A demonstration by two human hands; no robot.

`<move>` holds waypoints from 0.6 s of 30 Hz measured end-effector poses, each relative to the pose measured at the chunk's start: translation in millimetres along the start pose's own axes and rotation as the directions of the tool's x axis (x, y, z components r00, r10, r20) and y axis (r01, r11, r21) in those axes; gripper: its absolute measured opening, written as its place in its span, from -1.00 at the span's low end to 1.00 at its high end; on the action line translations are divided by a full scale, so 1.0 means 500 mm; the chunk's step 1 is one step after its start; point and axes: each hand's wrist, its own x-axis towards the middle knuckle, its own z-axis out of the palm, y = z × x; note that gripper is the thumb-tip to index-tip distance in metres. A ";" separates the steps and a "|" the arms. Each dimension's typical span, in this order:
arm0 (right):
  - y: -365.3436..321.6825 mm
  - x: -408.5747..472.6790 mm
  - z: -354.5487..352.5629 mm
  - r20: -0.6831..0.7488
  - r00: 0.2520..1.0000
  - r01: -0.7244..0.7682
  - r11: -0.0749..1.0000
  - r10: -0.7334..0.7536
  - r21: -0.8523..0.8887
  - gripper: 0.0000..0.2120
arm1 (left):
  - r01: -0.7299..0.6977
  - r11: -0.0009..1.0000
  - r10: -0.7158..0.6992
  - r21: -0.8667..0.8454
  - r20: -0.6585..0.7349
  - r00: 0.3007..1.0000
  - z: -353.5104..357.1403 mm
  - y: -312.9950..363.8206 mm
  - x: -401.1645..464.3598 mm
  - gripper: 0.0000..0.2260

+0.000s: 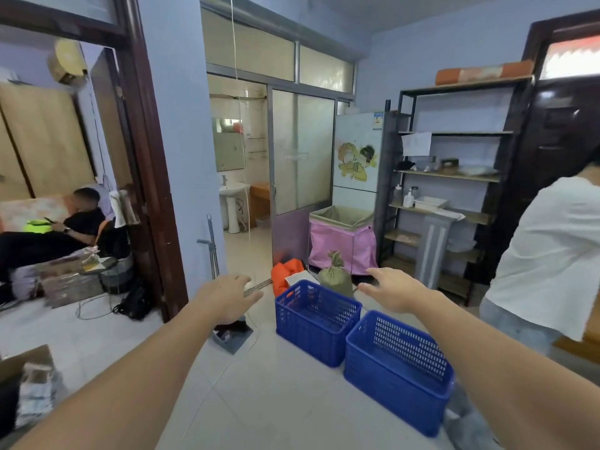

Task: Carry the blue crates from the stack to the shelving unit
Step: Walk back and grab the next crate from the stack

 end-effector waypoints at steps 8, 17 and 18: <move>0.083 0.374 0.016 0.019 1.000 -0.025 1.000 0.025 0.016 -0.31 | 0.009 1.000 -0.009 -0.009 -0.008 1.000 0.035 -0.017 0.386 -0.31; 0.141 0.769 0.067 0.097 0.993 -0.065 0.997 0.062 0.031 -0.31 | 0.007 1.000 -0.007 0.013 0.033 0.999 0.094 -0.066 0.778 -0.33; 0.146 0.814 0.074 0.105 0.992 -0.072 0.997 0.067 0.037 -0.31 | 0.006 1.000 -0.007 0.021 0.041 0.999 0.105 -0.078 0.826 -0.33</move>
